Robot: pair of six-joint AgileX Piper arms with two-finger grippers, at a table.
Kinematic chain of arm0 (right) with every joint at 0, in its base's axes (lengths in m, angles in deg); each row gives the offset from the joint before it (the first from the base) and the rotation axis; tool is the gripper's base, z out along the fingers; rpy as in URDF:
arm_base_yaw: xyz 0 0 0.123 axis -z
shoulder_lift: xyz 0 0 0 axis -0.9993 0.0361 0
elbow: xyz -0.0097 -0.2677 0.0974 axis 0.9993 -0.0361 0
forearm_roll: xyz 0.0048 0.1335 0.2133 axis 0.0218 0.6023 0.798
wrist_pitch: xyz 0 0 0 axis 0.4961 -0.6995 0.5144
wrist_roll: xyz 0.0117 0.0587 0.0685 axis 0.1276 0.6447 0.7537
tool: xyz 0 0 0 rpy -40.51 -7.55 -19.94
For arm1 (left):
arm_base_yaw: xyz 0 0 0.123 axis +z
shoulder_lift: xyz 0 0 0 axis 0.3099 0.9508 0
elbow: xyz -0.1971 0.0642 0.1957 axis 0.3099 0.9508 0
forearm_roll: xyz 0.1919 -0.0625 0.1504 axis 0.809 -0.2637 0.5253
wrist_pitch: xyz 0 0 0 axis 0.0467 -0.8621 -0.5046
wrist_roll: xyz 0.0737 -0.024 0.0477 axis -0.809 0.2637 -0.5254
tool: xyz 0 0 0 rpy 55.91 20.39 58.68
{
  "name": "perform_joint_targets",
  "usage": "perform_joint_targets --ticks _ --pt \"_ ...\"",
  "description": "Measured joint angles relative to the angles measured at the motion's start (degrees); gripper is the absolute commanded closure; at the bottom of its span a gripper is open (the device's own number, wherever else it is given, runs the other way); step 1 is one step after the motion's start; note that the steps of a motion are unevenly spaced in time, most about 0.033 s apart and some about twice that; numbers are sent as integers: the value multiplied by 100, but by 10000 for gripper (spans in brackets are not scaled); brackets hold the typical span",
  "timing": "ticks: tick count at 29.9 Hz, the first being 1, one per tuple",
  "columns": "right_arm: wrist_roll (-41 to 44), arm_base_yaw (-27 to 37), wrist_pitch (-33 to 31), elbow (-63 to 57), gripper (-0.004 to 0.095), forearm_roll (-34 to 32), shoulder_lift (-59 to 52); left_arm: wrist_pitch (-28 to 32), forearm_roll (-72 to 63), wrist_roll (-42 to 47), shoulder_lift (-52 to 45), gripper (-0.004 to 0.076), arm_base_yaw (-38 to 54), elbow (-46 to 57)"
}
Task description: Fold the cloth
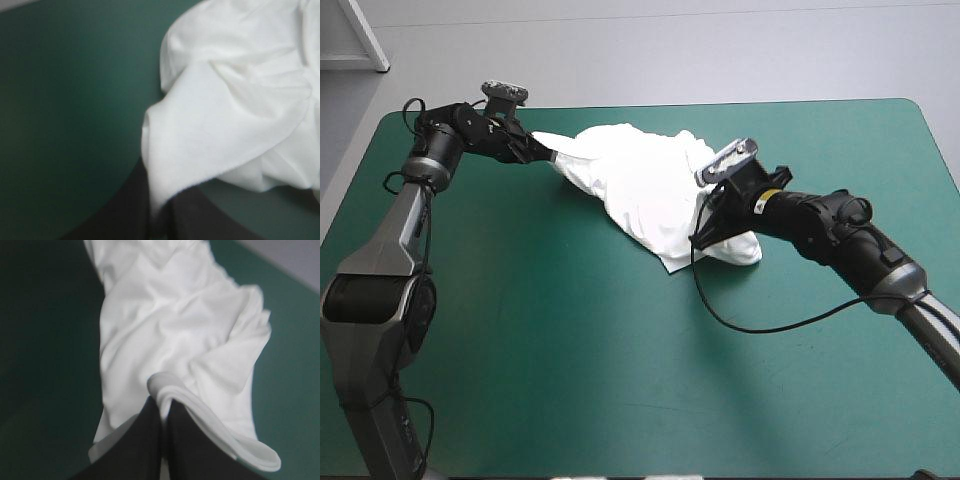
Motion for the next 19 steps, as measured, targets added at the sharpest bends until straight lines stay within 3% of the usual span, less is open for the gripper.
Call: perform_joint_targets --ticks 5,9,15,19 --pt "81 0 -299 1300 922 -517 -59 -101 0 -112 -857 705 0 0" --pt "125 0 -480 2372 922 -1401 -70 -34 7 -131 -1685 705 0 0" --pt "142 0 -781 3811 922 -2859 -76 537 280 -137 -2962 705 0 0" --pt "142 0 -1171 4562 922 -3198 -142 880 461 -154 -3843 705 0 0"
